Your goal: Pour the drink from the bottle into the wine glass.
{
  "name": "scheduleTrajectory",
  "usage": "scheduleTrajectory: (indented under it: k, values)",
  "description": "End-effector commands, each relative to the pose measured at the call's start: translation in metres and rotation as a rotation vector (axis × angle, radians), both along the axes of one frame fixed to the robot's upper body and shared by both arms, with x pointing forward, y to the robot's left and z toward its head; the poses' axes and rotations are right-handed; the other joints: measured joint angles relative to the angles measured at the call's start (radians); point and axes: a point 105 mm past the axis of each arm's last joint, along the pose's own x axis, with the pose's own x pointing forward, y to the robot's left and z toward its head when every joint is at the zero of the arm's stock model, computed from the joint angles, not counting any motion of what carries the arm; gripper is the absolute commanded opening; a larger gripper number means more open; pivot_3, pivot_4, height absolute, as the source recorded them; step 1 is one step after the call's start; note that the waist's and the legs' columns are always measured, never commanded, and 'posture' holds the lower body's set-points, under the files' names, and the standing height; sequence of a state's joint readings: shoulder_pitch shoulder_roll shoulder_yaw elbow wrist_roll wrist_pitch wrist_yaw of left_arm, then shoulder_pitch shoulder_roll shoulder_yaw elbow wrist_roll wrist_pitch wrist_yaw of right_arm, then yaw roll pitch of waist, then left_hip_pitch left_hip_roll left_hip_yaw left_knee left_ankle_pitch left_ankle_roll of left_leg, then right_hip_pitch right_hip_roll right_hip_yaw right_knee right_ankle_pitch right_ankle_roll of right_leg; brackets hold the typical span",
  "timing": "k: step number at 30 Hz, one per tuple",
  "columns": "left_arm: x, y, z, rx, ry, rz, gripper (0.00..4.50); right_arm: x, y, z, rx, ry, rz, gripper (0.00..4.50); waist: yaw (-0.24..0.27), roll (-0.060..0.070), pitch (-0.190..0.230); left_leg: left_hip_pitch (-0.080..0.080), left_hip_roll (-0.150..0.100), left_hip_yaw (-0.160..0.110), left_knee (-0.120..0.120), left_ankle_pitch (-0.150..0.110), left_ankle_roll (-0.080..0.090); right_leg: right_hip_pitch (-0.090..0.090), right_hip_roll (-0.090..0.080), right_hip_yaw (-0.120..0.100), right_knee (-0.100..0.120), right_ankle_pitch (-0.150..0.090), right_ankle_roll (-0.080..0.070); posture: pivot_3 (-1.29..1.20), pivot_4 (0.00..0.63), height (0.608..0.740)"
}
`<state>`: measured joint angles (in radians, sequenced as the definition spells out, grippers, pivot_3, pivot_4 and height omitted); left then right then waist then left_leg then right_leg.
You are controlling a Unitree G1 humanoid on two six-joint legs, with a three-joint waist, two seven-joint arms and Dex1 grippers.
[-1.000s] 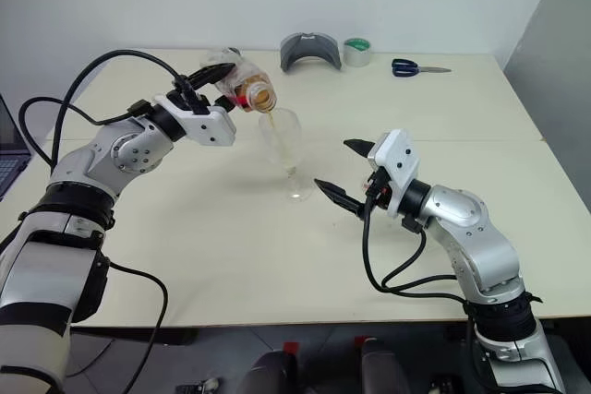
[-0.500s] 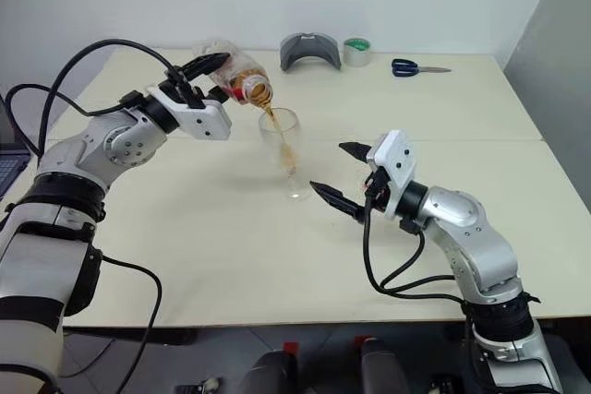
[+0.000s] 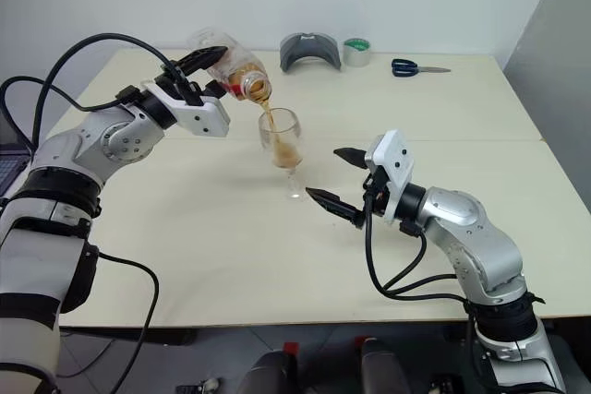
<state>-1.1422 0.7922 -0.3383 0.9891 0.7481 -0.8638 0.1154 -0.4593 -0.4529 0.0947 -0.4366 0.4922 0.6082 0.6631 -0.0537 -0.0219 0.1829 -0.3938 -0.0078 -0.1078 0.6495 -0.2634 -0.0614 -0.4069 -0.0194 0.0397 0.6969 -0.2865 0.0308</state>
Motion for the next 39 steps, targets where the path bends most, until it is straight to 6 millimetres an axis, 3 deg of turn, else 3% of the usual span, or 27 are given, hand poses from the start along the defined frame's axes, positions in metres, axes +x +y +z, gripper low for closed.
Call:
scheduleTrajectory:
  k: [1,39]
  values:
    - [-0.0048,0.0045,0.0249,-0.016,-0.078,-0.001,1.69,-0.0032,0.0003,0.0183,0.009,-0.082,-0.001,4.5,0.0,0.0,0.0,0.0,0.0,0.0,0.0,0.0,0.0,0.0,0.0,0.0,0.0,0.0,0.0,0.0,0.15,0.74]
    - [-0.0037,0.0092,0.027,0.004,-0.096,0.018,1.69,-0.0041,0.0017,0.0096,0.007,-0.059,-0.008,4.5,0.0,0.0,0.0,0.0,0.0,0.0,0.0,0.0,0.0,0.0,0.0,0.0,0.0,0.0,0.0,0.0,0.15,0.74]
